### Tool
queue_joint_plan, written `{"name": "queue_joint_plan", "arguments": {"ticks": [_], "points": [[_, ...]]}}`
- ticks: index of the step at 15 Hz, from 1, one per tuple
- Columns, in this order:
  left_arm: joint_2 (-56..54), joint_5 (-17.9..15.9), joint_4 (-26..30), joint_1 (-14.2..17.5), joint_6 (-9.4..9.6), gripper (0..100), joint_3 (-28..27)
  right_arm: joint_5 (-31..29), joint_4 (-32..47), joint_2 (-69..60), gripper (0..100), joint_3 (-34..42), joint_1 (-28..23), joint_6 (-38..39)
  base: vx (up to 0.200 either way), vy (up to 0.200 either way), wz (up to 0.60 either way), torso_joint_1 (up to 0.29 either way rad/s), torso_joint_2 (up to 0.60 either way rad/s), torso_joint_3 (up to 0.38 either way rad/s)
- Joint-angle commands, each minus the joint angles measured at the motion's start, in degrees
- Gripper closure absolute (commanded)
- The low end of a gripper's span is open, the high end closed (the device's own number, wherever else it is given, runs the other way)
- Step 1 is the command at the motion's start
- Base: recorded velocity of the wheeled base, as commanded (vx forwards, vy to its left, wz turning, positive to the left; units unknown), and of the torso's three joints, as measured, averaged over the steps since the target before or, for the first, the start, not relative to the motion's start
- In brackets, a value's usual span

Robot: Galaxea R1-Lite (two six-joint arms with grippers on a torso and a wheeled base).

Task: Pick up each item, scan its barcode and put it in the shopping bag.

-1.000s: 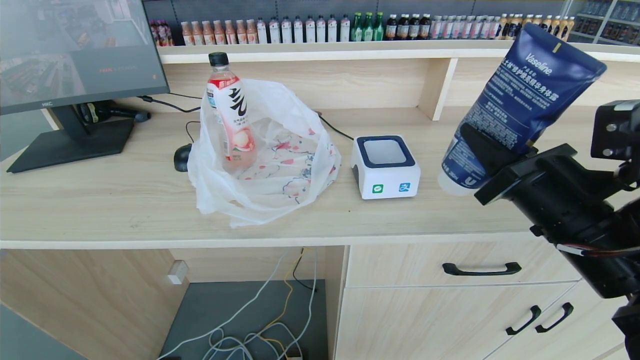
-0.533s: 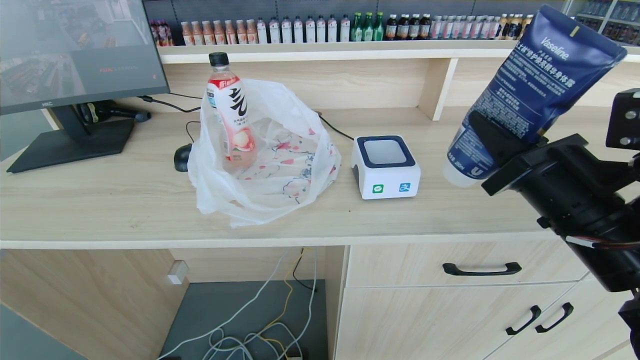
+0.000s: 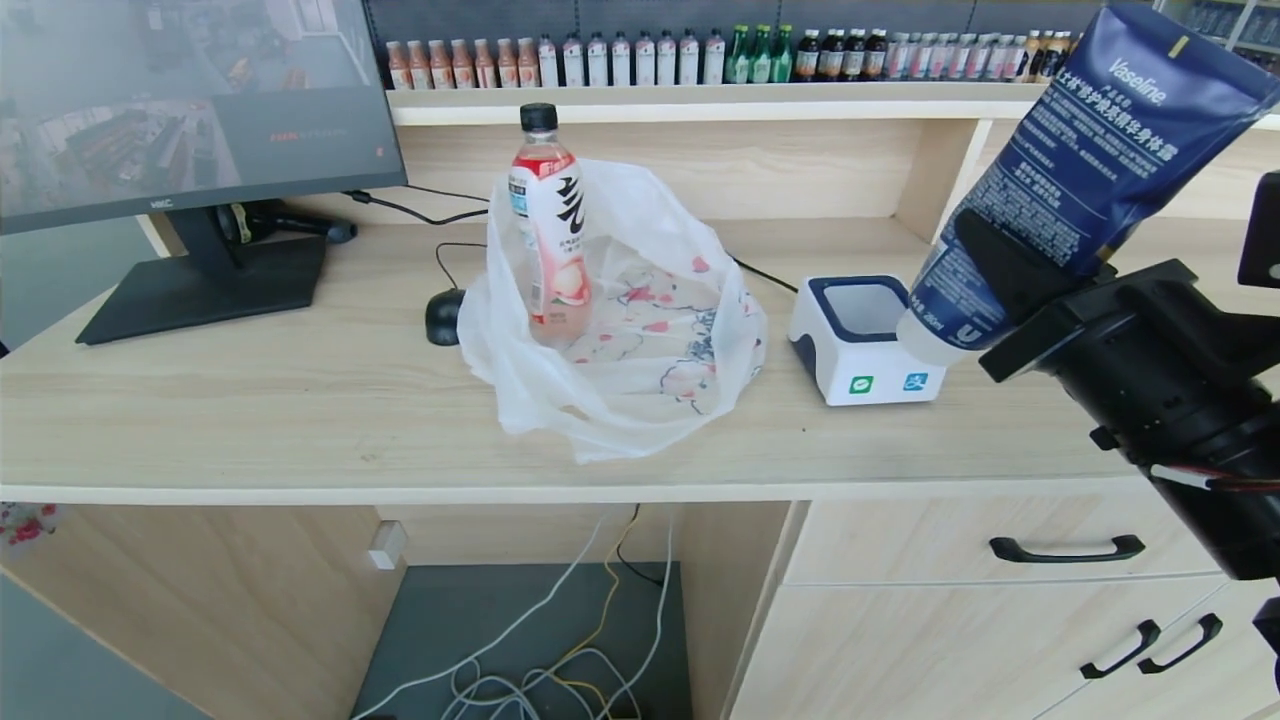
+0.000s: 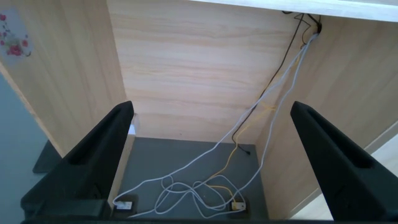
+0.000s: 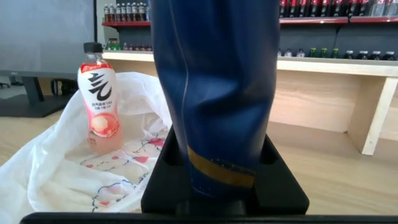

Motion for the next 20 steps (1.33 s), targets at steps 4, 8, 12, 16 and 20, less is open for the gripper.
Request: {"name": "queue_joint_plan", "arguments": {"ticks": [4,8,12,16,20], "points": [[-0.01,0.01,-0.05,0.04,-0.02,0,0.00,0.00,-0.17,-0.02,100,0.02,0.03,-0.02,0.000,0.150,0.00,0.003,0.00,0.001],[-0.01,0.01,-0.05,0.04,0.16,0,0.00,0.00,-0.17,0.33,100,0.02,0.03,-0.02,0.000,0.000,0.00,0.000,0.00,0.000],[-0.01,0.01,-0.05,0.04,0.07,0,0.00,0.00,-0.17,0.77,100,-0.50,0.03,-0.02,0.000,0.000,0.00,0.000,0.00,0.000],[-0.01,0.01,-0.05,0.04,0.07,0,0.00,0.00,-0.17,3.23,100,-3.05,0.82,-0.11,0.000,0.000,0.00,0.000,0.00,0.000],[-0.01,0.01,-0.05,0.04,0.07,0,0.00,0.09,-0.17,6.04,100,-6.48,4.07,-0.11,0.000,0.000,0.00,0.000,0.00,0.000]]}}
